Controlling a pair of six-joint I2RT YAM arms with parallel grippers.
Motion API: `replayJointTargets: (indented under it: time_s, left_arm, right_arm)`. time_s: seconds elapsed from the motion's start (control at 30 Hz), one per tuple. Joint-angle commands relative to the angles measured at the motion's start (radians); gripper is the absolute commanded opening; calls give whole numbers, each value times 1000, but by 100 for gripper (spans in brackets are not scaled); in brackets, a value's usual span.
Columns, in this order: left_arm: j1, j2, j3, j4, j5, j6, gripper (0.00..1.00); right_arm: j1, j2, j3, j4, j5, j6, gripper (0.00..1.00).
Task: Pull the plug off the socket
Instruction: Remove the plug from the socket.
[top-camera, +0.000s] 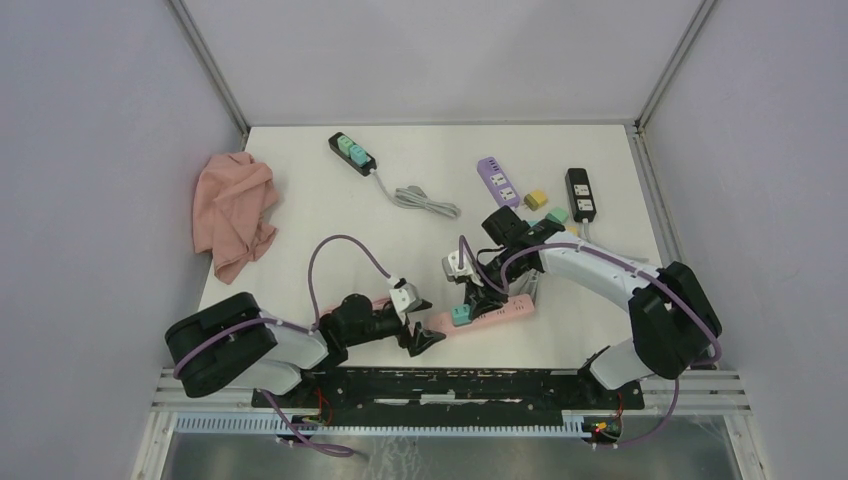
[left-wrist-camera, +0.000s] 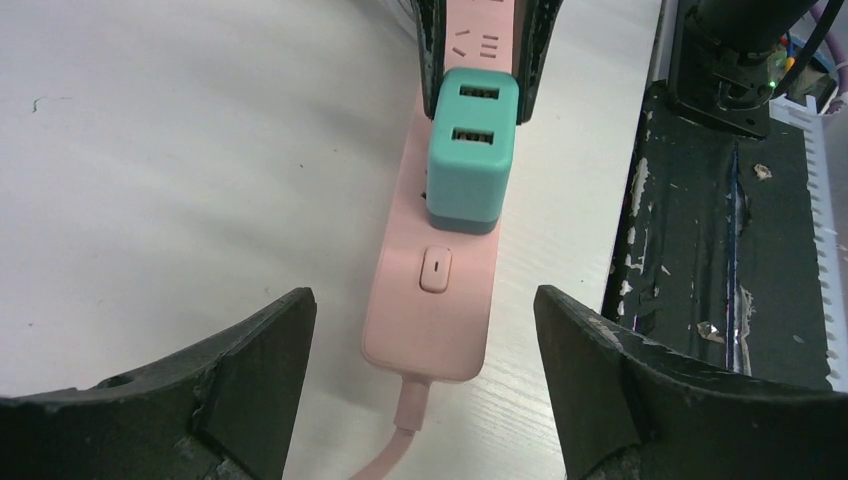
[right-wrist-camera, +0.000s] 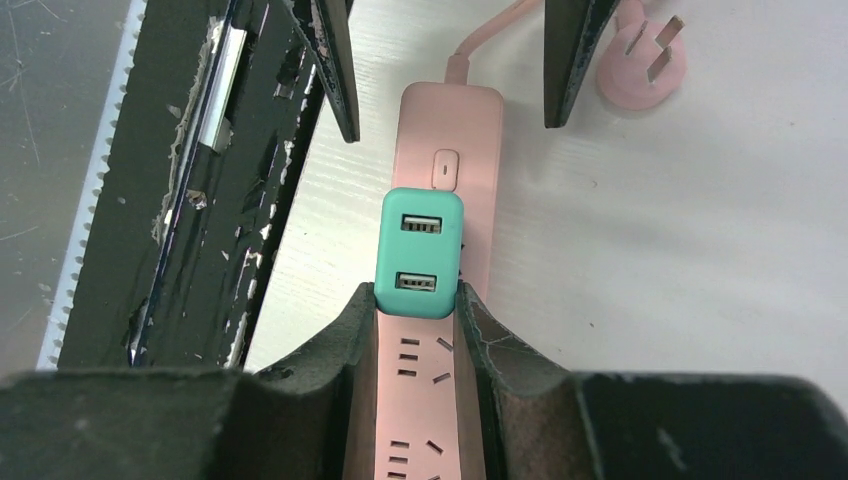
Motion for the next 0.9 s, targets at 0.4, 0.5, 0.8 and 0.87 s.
replayJointTargets:
  time_s: [0.4, 0.5, 0.8, 0.87]
  left_arm:
    - [-21, 129, 87, 14, -16, 84, 86]
    - [-21, 143, 110, 4, -22, 93, 84]
    - [-21, 182, 146, -26, 25, 90, 63]
    - [-21, 183, 142, -22, 34, 86, 59]
  right_arm:
    - [-28, -47, 36, -63, -91, -68, 0]
    - [-27, -46, 34, -66, -95, -73, 0]
    - [-27, -45, 37, -69, -97, -73, 0]
    - [-28, -44, 34, -67, -98, -72, 0]
